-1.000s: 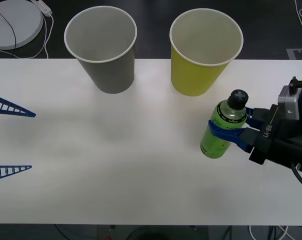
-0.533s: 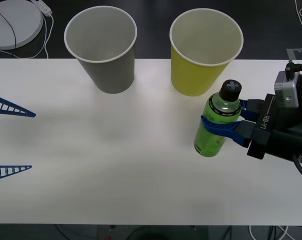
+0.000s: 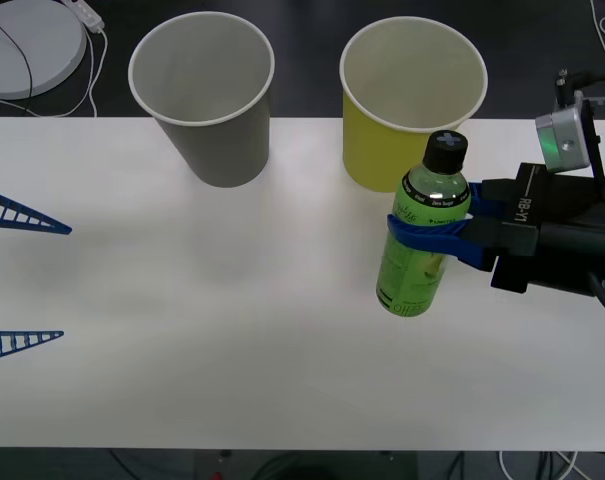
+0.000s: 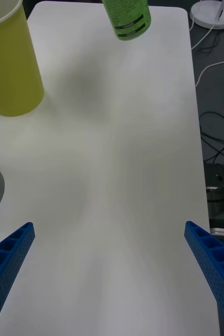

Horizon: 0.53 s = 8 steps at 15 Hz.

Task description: Put the can into the green bin and the plastic bottle into the gray bin

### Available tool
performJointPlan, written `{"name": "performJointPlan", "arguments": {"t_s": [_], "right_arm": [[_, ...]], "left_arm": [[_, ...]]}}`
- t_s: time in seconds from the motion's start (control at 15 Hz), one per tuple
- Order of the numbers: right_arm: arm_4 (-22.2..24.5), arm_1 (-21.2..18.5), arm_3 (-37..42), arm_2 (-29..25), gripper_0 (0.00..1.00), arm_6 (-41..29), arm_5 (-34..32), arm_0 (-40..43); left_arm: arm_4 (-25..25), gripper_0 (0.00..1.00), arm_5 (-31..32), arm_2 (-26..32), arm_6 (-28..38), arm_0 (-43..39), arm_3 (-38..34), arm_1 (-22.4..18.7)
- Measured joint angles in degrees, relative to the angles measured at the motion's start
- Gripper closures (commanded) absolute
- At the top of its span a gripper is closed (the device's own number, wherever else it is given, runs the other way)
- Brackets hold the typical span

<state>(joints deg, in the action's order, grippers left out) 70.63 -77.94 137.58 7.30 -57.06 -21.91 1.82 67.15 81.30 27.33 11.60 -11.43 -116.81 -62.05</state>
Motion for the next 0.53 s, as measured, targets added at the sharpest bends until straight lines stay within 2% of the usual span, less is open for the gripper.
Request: {"name": "performJointPlan", "arguments": {"t_s": [0.27, 0.4, 0.53], "right_arm": [[10.3, 1.5, 0.0, 0.0, 1.00, -12.0, -5.5, -6.8], [15.4, 2.7, 0.1, 0.0, 1.00, -15.8, -8.2, -10.2], [18.6, 4.6, 0.0, 0.1, 1.00, -17.8, -11.6, -13.5]], "left_arm": [[0.0, 0.00, 0.0, 0.0, 0.0, 0.0, 0.0, 0.0], [0.0, 0.00, 0.0, 0.0, 0.0, 0.0, 0.0, 0.0], [0.0, 0.00, 0.0, 0.0, 0.0, 0.0, 0.0, 0.0]]}}
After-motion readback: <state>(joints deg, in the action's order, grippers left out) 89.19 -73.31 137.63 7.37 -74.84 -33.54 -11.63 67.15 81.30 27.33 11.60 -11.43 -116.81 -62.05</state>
